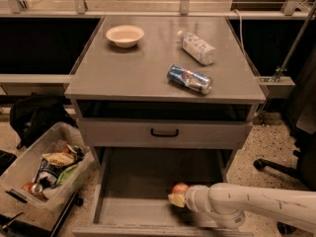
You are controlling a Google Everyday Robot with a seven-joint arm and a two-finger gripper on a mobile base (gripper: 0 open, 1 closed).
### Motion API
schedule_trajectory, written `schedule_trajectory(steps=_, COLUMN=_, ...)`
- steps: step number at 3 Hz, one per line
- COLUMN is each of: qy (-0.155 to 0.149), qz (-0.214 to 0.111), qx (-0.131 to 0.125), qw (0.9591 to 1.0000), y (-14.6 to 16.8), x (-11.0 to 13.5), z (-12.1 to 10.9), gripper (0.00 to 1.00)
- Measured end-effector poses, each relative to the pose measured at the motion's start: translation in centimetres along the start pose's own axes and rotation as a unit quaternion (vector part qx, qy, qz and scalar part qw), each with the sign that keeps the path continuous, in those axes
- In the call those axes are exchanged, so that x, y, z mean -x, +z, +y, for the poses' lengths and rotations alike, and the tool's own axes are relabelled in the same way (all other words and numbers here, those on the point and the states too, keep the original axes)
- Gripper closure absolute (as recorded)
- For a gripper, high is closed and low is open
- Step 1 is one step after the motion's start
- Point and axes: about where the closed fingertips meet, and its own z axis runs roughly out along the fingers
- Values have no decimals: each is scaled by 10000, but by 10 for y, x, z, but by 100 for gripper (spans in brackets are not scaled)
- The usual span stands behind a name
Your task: Place apple into middle drawer
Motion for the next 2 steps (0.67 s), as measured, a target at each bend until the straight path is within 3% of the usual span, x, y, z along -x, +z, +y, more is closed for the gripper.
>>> schedule_trajectory(steps=1, qy=0, qz=0, qx=0, qw=10000, y=0, x=0, z=0, gripper=0)
schedule_trajectory(steps=2, qy=0, qz=0, qx=1, qw=10000, y=0, x=0, z=0, gripper=0)
